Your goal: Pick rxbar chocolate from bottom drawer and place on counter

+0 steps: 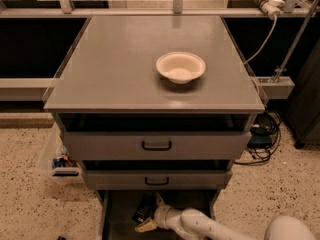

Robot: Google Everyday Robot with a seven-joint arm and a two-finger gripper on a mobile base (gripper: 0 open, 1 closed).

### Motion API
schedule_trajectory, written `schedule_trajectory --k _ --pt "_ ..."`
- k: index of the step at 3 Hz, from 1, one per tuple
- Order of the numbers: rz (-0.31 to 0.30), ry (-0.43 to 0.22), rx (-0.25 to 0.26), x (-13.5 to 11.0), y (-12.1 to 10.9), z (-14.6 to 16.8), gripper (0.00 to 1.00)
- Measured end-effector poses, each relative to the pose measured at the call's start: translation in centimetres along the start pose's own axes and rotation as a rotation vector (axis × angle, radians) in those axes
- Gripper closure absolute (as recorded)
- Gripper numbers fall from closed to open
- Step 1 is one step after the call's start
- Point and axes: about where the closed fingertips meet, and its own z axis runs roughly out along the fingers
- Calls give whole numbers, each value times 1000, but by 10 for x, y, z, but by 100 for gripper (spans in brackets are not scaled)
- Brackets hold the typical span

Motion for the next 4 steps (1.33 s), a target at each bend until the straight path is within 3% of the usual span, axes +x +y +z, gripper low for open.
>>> schedule_trajectory --k 1,3,4 --pt "-4 8 3 1 1 3 0" --pt "-105 54 -29 -9 9 43 0" --pt "-104 55 -35 -9 12 47 0"
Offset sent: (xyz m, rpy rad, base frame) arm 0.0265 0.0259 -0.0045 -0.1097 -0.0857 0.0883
